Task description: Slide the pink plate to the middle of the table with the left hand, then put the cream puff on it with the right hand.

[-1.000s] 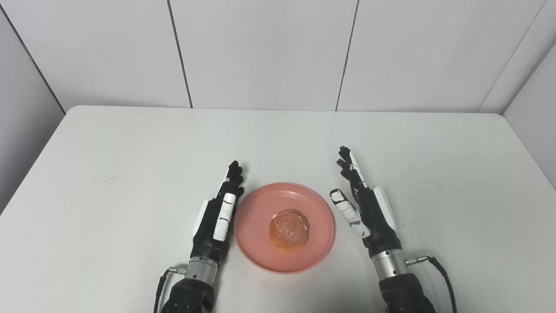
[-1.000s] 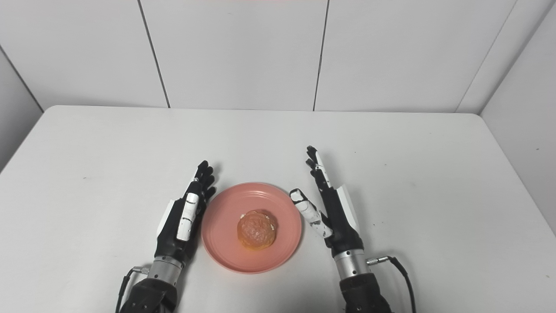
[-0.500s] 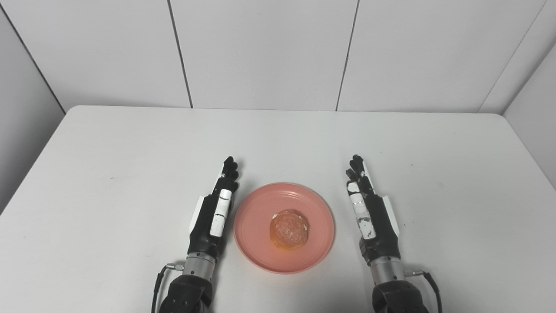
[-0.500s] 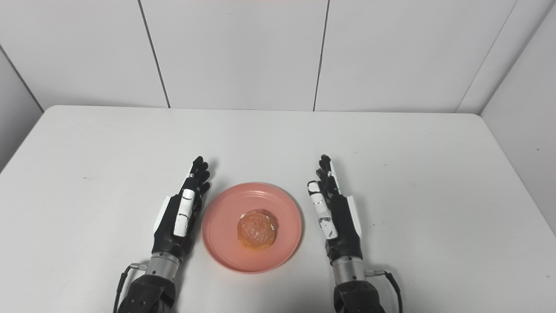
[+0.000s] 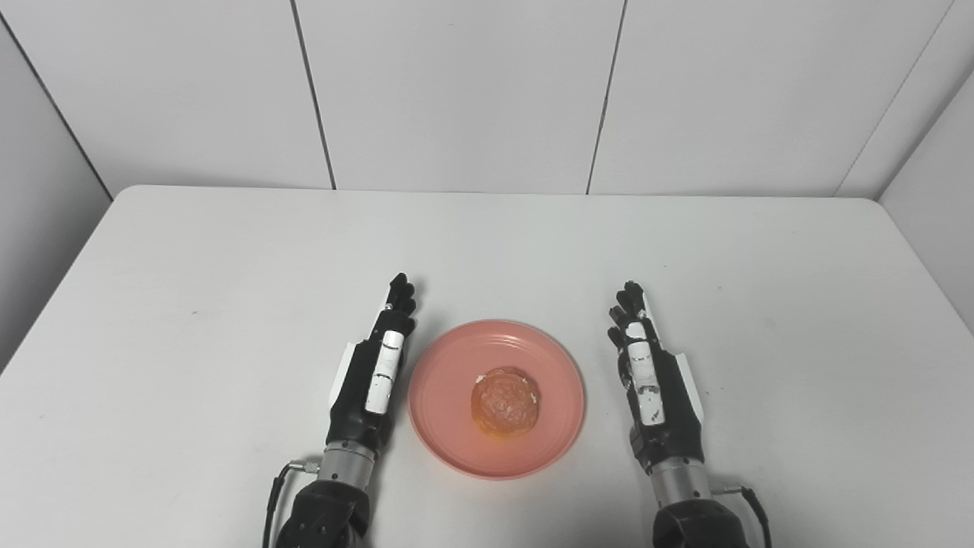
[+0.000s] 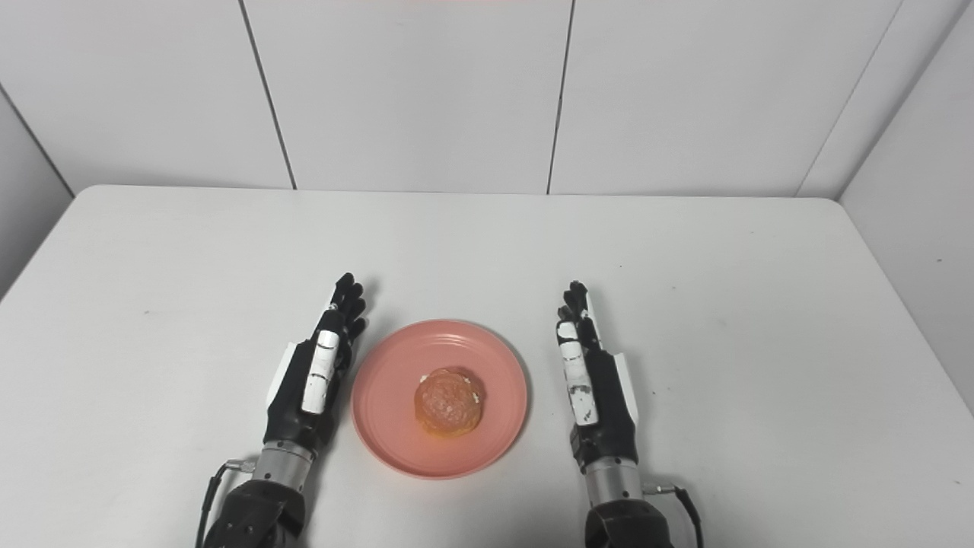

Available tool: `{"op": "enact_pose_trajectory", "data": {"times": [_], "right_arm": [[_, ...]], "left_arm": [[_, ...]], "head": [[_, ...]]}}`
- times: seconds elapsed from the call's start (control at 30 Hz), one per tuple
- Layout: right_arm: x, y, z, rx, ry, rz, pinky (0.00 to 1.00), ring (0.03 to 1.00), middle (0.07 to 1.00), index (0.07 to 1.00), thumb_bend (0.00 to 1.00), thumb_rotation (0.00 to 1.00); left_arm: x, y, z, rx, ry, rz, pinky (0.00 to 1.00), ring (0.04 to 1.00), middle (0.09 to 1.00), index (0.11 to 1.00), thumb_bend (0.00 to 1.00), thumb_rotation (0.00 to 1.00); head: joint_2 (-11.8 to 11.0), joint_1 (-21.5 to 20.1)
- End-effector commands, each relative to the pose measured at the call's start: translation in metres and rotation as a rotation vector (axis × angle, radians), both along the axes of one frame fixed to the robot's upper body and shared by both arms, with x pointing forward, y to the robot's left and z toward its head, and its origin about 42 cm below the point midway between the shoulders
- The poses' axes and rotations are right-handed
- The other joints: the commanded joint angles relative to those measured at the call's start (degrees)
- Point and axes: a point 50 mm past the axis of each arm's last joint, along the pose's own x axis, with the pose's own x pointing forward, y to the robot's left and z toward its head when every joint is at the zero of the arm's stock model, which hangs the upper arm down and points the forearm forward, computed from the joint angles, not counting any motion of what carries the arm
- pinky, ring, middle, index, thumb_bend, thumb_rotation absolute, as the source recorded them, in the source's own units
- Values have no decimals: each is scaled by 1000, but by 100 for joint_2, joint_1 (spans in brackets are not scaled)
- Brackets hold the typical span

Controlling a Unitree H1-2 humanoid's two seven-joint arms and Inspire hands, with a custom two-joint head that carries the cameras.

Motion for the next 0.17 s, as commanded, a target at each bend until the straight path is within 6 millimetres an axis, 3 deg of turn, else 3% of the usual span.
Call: {"op": "enact_pose_trajectory", "data": {"times": [0.0, 0.13], "right_arm": [[5, 2, 10, 6, -53, 19, 1000, 1000, 1000, 1000, 567, 936], [6, 1, 10, 4, -46, 24, 1000, 1000, 1000, 1000, 555, 951]], "left_arm": [[-3, 6, -10, -6, 33, 2, 1000, 1000, 1000, 1000, 671, 1000], [-3, 5, -9, -5, 35, 5, 1000, 1000, 1000, 1000, 673, 1000]], "head": [[-11, 2], [-11, 2]]}}
